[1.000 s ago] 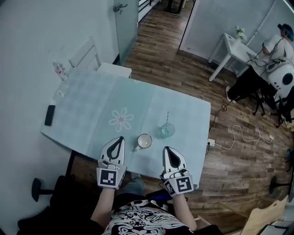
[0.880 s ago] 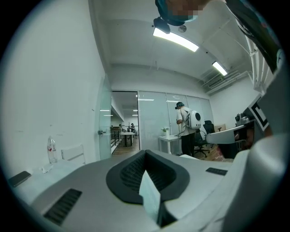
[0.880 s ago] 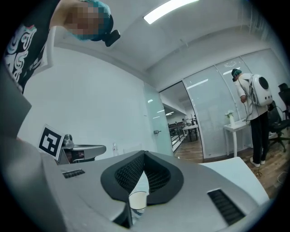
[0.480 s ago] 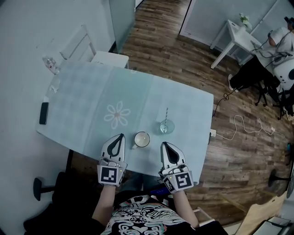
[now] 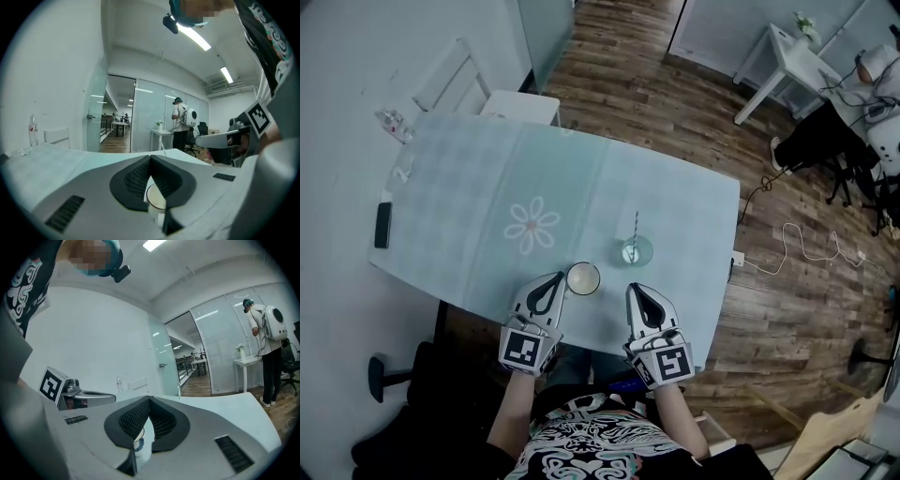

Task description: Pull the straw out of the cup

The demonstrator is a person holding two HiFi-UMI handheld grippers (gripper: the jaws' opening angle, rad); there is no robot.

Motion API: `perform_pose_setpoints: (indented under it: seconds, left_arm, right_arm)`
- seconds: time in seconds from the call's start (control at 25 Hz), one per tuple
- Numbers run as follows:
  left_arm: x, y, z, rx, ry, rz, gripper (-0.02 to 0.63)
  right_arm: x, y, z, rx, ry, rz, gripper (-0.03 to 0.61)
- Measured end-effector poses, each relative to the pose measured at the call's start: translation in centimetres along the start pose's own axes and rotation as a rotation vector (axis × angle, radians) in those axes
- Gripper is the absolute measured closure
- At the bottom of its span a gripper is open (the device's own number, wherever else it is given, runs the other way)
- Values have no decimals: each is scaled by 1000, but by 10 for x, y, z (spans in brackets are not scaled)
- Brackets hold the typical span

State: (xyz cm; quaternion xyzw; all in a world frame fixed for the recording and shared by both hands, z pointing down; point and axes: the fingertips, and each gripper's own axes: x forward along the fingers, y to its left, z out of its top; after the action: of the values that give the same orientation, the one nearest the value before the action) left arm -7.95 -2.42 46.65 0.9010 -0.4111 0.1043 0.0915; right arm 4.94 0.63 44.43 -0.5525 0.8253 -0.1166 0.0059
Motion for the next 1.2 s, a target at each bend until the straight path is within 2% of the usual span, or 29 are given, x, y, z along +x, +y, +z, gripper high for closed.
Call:
perform_pose_setpoints:
  seconds: [0.16, 0.48, 0.68, 0.84, 1.2]
  left_arm:
    - [5, -4, -12, 58, 46, -1, 592]
    - [18, -22, -38, 136, 147, -75, 591]
    - [29, -35, -47, 225, 164, -108, 591]
    - [38, -34, -48, 212, 183, -128, 550]
    - [59, -33, -56, 265, 248, -171, 472]
  right_arm:
    - [2, -5, -14, 3, 34, -4, 592]
    - [2, 0, -48, 11, 119, 1, 592]
    - [0, 1, -59, 14, 144, 1, 592]
    - [6, 1, -62, -4, 160, 2, 592]
    - [20, -6, -67, 9, 182, 2, 591]
